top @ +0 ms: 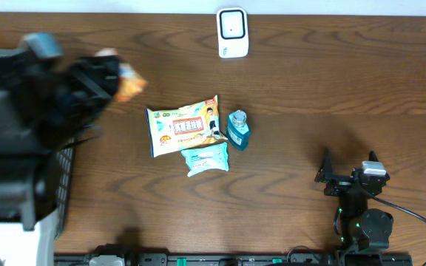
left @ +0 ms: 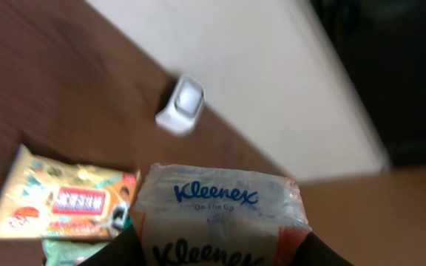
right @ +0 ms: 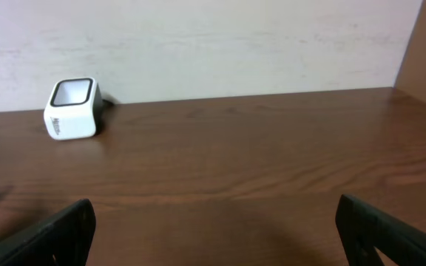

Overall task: Scan the item barcode
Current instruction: 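Carry the Kleenex pack over to the right of the bottle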

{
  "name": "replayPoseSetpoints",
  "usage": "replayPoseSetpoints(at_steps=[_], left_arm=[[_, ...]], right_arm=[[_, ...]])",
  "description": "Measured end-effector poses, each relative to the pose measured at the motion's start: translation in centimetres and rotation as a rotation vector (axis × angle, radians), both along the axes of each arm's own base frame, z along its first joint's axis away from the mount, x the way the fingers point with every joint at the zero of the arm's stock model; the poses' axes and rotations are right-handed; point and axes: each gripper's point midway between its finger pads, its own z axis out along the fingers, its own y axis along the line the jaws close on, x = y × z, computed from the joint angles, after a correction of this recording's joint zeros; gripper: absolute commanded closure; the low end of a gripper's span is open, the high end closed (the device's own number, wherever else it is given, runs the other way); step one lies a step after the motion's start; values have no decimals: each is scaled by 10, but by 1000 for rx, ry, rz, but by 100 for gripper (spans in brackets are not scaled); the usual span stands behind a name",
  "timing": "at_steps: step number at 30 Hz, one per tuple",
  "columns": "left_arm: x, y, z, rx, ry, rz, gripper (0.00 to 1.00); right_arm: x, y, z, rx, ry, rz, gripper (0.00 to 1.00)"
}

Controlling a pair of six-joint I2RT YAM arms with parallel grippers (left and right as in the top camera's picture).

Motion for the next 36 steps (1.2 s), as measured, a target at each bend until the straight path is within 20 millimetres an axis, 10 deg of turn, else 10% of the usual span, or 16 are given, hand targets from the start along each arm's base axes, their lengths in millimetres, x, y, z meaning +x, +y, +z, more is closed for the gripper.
replayPoseSetpoints(at_steps=[10,17,36], left_arm=[[38,-178,-83,141,113,-362,55],[14,-276,-149,278,133,-615,55],[19,-309,-246,519,193,-694,57]], right_arm=[[0,0,0,0,0,0,1],[0,0,0,0,0,0,1],[0,0,0,0,0,0,1]])
